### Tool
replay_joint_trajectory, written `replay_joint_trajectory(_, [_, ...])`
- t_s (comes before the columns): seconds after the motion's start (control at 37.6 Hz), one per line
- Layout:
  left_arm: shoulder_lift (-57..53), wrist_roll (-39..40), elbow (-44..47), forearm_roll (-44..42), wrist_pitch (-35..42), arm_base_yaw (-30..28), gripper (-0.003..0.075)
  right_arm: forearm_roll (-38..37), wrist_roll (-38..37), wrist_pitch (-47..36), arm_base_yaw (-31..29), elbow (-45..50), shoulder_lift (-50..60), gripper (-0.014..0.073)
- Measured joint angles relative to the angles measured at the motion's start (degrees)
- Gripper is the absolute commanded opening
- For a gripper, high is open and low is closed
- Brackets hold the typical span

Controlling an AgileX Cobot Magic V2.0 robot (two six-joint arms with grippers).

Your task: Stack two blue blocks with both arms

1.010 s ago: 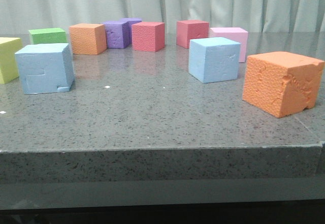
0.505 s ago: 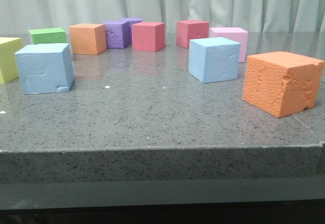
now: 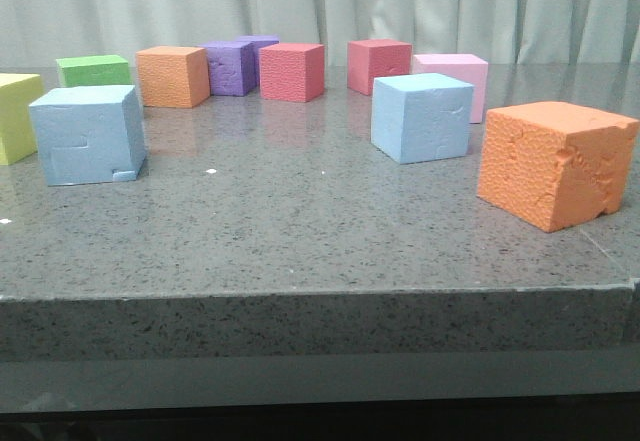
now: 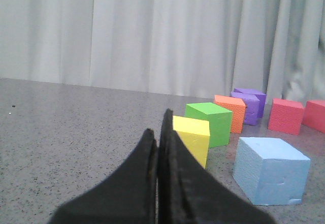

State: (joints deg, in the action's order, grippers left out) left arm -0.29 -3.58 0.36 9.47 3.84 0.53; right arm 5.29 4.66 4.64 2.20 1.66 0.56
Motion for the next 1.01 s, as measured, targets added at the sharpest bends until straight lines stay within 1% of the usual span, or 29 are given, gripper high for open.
replay_joint_trajectory(0.27, [0.0, 0.0, 0.0, 0.0, 2.05, 0.0, -0.002, 0.0, 0.0, -0.42, 0.0, 0.0, 0.0, -0.0067])
replay_joint_trajectory(0.37, [0.0, 0.0, 0.0, 0.0, 4.67, 0.0, -0.002, 0.0, 0.0, -1.78, 0.0, 0.0, 0.0, -0.0067])
replay_joint_trajectory(0.48, [0.0, 0.0, 0.0, 0.0, 8.69, 0.0, -0.002, 0.0, 0.0, -4.25, 0.0, 0.0, 0.0, -0.0067])
replay_joint_trajectory(0.61, [0.0, 0.0, 0.0, 0.1, 11.45, 0.0, -0.002, 0.0, 0.0, -7.79, 0.0, 0.0, 0.0, -0.0067])
replay_joint_trajectory(0.85, [0.0, 0.0, -0.23, 0.21, 11.8, 0.0, -0.002, 0.0, 0.0, -15.65, 0.0, 0.0, 0.0, -0.0067])
replay_joint_trajectory(0.93, [0.0, 0.0, -1.15, 0.21, 11.8, 0.0, -0.002, 0.0, 0.0, -15.58, 0.0, -0.25, 0.0, -0.0067])
replay_joint_trajectory(1.01, [0.0, 0.0, -3.31, 0.01, 11.3, 0.0, -0.002, 0.0, 0.0, -13.46, 0.0, -2.68, 0.0, -0.0067])
